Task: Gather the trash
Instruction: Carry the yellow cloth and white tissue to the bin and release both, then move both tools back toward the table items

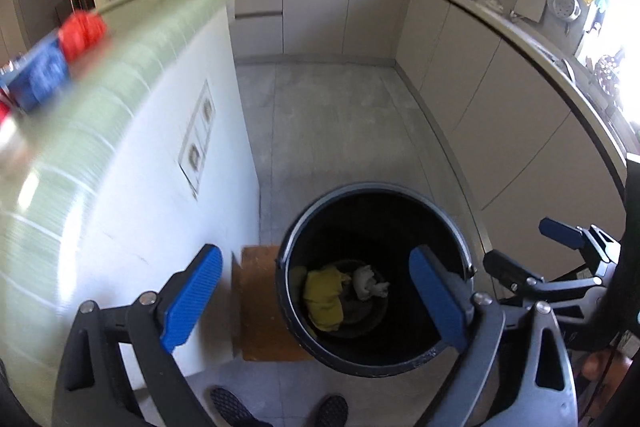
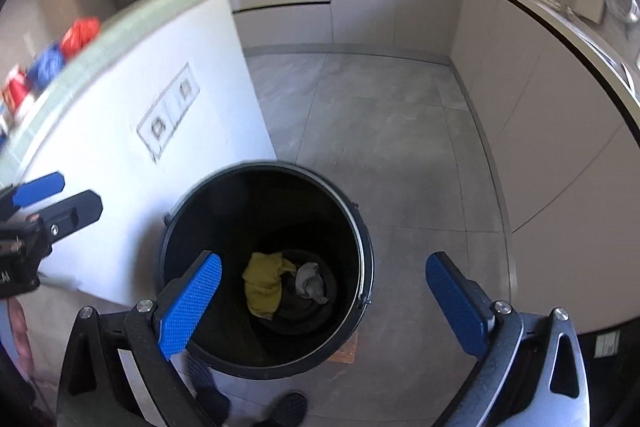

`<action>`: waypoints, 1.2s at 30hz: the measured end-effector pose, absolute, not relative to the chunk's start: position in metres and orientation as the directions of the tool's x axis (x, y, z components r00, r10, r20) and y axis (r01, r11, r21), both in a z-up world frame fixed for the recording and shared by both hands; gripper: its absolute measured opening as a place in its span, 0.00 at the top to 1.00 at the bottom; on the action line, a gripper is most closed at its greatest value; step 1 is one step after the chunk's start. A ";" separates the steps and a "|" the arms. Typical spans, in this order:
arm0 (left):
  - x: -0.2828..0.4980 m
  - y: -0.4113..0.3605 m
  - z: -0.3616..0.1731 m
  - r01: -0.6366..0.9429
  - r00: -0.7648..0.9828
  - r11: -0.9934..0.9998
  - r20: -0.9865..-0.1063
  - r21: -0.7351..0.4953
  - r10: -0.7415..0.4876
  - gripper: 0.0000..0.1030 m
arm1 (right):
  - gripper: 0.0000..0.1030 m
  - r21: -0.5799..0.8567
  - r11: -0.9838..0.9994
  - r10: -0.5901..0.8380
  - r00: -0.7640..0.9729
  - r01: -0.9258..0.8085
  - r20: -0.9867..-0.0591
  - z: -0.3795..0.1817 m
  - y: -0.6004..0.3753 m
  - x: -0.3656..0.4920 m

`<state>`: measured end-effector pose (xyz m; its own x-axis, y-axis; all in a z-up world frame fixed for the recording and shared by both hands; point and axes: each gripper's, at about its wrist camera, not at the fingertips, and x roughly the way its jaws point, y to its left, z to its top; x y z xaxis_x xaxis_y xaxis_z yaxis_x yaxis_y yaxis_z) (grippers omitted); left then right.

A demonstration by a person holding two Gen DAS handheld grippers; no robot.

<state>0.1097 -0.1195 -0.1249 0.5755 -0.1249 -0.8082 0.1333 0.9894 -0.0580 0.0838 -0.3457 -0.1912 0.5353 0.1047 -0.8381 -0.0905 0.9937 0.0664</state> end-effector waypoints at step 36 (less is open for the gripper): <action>0.052 0.030 0.007 0.080 0.798 0.995 -0.595 -0.060 -0.100 0.03 | 0.00 -0.028 0.996 0.040 0.733 -0.080 -0.679 -0.018 -0.222 0.029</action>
<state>0.0523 0.0303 0.0071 0.7978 -0.1000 -0.5945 0.0801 0.9950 -0.0599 0.0294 -0.2224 -0.0176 0.7333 0.0401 -0.6787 -0.0805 0.9964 -0.0281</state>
